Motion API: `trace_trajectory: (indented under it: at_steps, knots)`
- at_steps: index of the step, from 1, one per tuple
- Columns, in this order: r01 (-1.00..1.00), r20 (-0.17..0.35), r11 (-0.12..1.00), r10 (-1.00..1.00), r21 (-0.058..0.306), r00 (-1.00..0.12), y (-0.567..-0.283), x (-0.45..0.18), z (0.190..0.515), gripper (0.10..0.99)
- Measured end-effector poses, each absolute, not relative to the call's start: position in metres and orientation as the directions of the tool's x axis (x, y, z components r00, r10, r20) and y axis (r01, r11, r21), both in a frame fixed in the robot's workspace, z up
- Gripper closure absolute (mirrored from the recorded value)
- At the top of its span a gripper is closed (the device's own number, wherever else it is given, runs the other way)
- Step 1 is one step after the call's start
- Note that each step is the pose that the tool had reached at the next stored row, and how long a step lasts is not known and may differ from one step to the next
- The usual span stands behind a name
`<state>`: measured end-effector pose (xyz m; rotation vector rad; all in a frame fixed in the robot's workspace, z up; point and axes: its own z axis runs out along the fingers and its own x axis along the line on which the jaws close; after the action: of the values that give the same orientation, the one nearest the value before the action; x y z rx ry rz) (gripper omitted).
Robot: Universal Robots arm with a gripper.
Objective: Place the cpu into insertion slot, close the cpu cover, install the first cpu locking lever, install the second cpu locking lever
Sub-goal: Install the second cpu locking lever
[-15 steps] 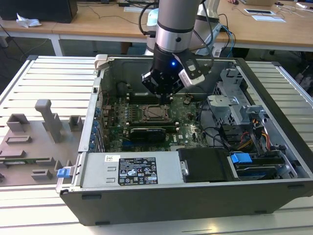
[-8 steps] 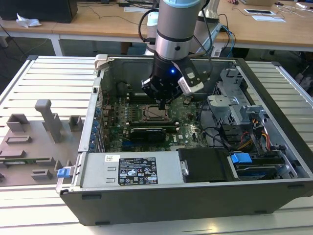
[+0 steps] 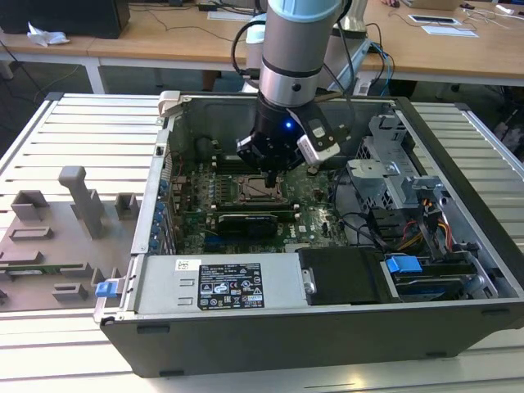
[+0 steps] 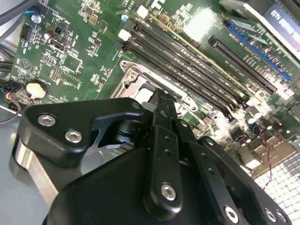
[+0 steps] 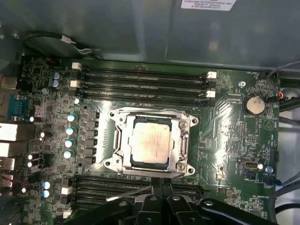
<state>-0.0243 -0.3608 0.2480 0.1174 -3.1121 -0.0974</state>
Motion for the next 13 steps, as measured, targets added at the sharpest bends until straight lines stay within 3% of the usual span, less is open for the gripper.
trace_trajectory:
  at_steps: [13]
  knots:
    - [-0.074, 0.023, 0.995, -0.076, 0.071, -0.997, -0.3661, -0.0247, 0.2402, 0.98]
